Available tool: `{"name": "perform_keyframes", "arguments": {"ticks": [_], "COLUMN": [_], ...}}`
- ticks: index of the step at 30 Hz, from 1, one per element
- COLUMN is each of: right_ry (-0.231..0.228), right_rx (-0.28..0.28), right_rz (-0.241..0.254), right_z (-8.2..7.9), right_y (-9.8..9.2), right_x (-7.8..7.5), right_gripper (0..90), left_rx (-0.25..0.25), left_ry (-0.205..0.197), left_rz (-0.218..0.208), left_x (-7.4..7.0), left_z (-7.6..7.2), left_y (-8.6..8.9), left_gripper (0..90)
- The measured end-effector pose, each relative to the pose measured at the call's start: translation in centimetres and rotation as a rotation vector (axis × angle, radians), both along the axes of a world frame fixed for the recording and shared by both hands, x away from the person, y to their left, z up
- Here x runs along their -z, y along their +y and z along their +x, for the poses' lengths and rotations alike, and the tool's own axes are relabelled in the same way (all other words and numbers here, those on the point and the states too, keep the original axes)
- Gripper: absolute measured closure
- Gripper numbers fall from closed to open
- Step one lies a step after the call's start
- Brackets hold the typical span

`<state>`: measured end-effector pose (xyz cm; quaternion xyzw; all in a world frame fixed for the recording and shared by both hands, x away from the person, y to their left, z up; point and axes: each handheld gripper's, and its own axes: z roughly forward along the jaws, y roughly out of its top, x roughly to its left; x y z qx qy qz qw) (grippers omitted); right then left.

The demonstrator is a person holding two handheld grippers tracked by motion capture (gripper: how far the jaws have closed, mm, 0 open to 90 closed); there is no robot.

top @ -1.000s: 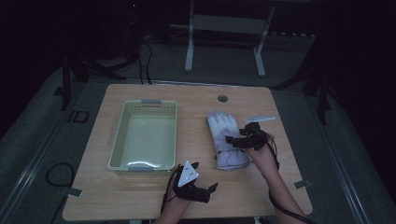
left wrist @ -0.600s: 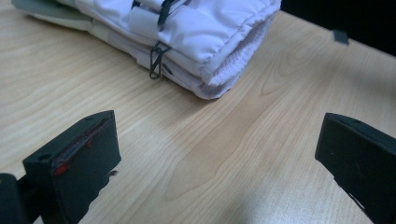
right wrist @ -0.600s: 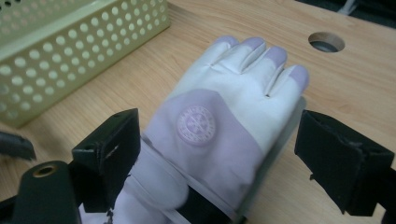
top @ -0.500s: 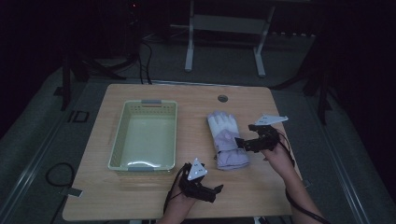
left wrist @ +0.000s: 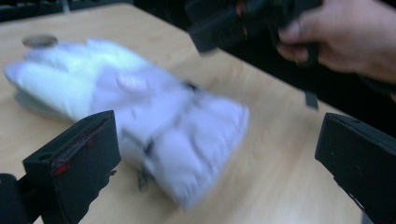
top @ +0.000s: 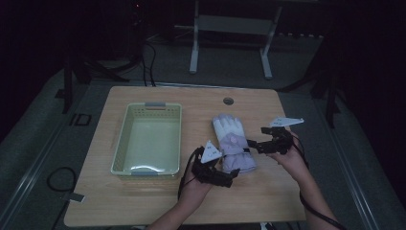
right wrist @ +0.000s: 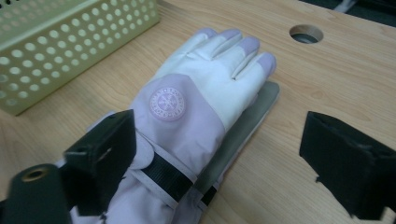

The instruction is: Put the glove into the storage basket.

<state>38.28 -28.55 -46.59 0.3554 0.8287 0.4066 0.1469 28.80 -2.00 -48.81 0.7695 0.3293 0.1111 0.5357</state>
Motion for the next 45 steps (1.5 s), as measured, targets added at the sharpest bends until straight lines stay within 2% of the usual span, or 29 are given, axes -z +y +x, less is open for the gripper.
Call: {"name": "perform_keyframes", "arguments": {"ticks": [2, 3, 5, 6, 7, 8, 9, 10, 12, 13, 14, 16, 18, 20, 21, 24, 28, 30, 32, 33, 35, 37, 39, 40, 42, 44, 45], "right_ry": [-0.011, -0.01, -0.033, -0.045, -0.056, -0.06, -0.053, -0.044, -0.029, -0.029, -0.01, -0.001, 0.016, 0.036, 0.043, 0.057, 0.119, 0.155, 0.175, 0.186, 0.244, 0.281, 0.313, 0.312, 0.316, 0.303, 0.298], "right_rx": [-0.001, -0.005, -0.007, -0.018, -0.017, -0.01, -0.007, -0.01, -0.015, -0.015, -0.034, -0.036, -0.03, -0.022, -0.021, -0.029, -0.019, -0.018, -0.035, -0.043, -0.045, -0.052, -0.06, -0.063, -0.063, -0.054, -0.049], "right_rz": [0.011, 0.01, 0.017, 0.029, 0.034, 0.036, 0.041, 0.045, 0.029, 0.029, -0.006, -0.017, -0.022, -0.024, -0.024, -0.026, -0.058, -0.044, -0.04, -0.035, -0.001, 0.028, 0.052, 0.054, 0.051, 0.033, 0.027], "right_z": [0.2, 0.3, 0.5, 0.7, 0.8, 0.9, 1.2, 1.4, 1.6, 1.6, 1.6, 1.7, 1.8, 2.1, 2.1, 2.4, 2.9, 3.1, 3.3, 3.4, 3.9, 4.2, 4.4, 4.4, 4.3, 4.0, 4.0], "right_y": [-0.1, -0.1, -0.1, -0.2, -0.2, -0.2, -0.2, -0.1, 0.4, 0.4, 1.1, 1.2, 1.3, 1.4, 1.3, 1.2, 1.1, 1.0, 1.0, 0.9, 0.7, 0.5, 0.3, 0.4, 0.5, 0.8, 0.9], "right_x": [-0.3, -0.5, -0.8, -0.9, -0.9, -0.9, -0.8, -0.6, -0.1, -0.1, 0.9, 1.2, 1.9, 2.7, 3.0, 4.1, 5.7, 6.4, 6.9, 7.2, 7.6, 7.9, 8.1, 8.2, 8.1, 7.9, 7.9], "right_gripper": [18.5, 23.0, 28.5, 35.4, 36.7, 36.9, 39.2, 41.8, 42.1, 42.1, 42.2, 42.0, 41.7, 40.2, 39.9, 39.3, 38.5, 39.7, 40.3, 42.6, 44.9, 47.1, 52.7, 55.6, 61.9, 66.3, 69.6], "left_rx": [-0.019, -0.023, -0.06, -0.057, -0.068, -0.101, -0.122, -0.137, -0.16, -0.16, -0.184, -0.198, -0.221, -0.224, -0.243, -0.238, -0.199, -0.175, -0.16, -0.153, -0.14, -0.13, -0.118, -0.106, -0.072, -0.051, -0.046], "left_ry": [-0.01, 0.002, 0.014, 0.011, 0.003, -0.012, -0.02, -0.007, 0.04, 0.04, 0.063, 0.104, 0.14, 0.186, 0.198, 0.292, 0.361, 0.381, 0.424, 0.429, 0.436, 0.441, 0.433, 0.444, 0.473, 0.489, 0.487], "left_rz": [0.002, -0.002, -0.021, -0.018, 0.0, 0.031, 0.04, 0.043, 0.06, 0.06, 0.102, 0.139, 0.161, 0.156, 0.169, 0.152, 0.118, 0.103, 0.079, 0.076, 0.075, 0.066, 0.073, 0.058, 0.024, 0.005, 0.01], "left_x": [-0.8, -1.3, -1.8, -1.9, -2.0, -2.1, -2.1, -2.0, -1.6, -1.6, -1.1, -0.2, 0.9, 2.0, 2.7, 4.5, 5.8, 6.4, 7.0, 7.2, 7.4, 7.6, 7.6, 7.7, 7.8, 7.8, 7.7], "left_z": [1.1, 2.0, 3.1, 3.5, 3.8, 4.2, 4.7, 5.2, 6.3, 6.3, 7.0, 7.6, 8.2, 8.7, 8.9, 9.6, 10.2, 10.5, 10.9, 11.1, 11.3, 11.5, 11.6, 11.7, 11.9, 12.0, 12.0], "left_y": [-0.3, -0.5, -0.6, -0.7, -0.9, -1.1, -1.2, -1.2, -1.4, -1.4, -1.6, -1.8, -1.8, -1.8, -1.8, -1.6, -1.4, -1.3, -1.2, -1.2, -1.2, -1.2, -1.3, -1.3, -1.2, -1.2, -1.3], "left_gripper": [0.1, 0.1, 14.2, 15.1, 16.0, 20.3, 26.2, 29.9, 30.9, 31.6, 32.7, 32.7, 32.6, 32.6, 32.3, 30.6, 28.9, 28.6, 28.2, 27.0, 27.0, 27.1, 27.8, 29.8, 40.6, 48.5, 53.2]}}
